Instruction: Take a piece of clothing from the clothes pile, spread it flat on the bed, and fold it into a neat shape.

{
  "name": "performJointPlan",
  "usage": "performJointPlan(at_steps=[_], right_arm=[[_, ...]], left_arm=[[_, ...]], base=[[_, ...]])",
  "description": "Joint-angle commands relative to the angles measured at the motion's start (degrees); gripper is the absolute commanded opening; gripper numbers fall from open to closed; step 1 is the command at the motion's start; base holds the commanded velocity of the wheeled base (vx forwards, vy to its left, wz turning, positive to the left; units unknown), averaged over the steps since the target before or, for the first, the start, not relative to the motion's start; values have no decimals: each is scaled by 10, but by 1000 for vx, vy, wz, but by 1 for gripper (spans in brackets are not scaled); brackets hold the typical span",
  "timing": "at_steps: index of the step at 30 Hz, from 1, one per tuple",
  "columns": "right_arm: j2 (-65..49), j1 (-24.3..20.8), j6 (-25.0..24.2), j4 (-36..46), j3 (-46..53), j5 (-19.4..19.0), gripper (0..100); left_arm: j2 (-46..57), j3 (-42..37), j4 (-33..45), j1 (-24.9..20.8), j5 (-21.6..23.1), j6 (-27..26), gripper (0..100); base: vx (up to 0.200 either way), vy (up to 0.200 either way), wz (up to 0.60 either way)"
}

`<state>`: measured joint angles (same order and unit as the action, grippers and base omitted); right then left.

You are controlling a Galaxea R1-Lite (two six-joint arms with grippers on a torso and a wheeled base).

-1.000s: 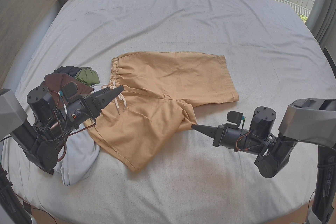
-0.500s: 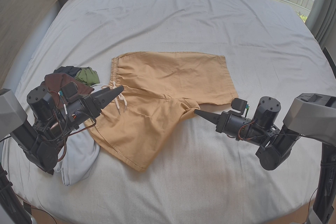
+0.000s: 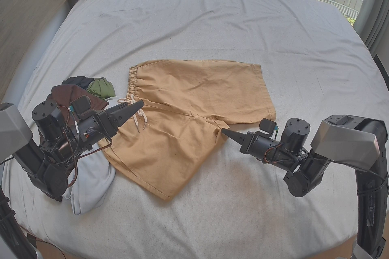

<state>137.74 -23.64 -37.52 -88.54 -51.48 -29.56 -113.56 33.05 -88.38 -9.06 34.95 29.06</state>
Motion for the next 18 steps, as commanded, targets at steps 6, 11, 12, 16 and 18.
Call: performJointPlan(at_steps=[6,11,12,16,18], right_arm=[[-16,10,14,1,18,11,100],[-20,20,66,2,39,8,100],[-14,22,91,2,47,8,100],[9,31,151,2,55,6,100],[21,32,181,2,55,1,100]], left_arm=[[-3,0,0,-3,-1,-1,100],[-3,0,0,-4,-1,-1,100],[-4,0,0,-5,-1,-1,100],[-4,0,0,-7,-1,-1,100],[-4,-2,0,-8,0,-1,100]], base=[[0,0,0],[0,0,0],[0,0,0],[0,0,0],[0,0,0]])
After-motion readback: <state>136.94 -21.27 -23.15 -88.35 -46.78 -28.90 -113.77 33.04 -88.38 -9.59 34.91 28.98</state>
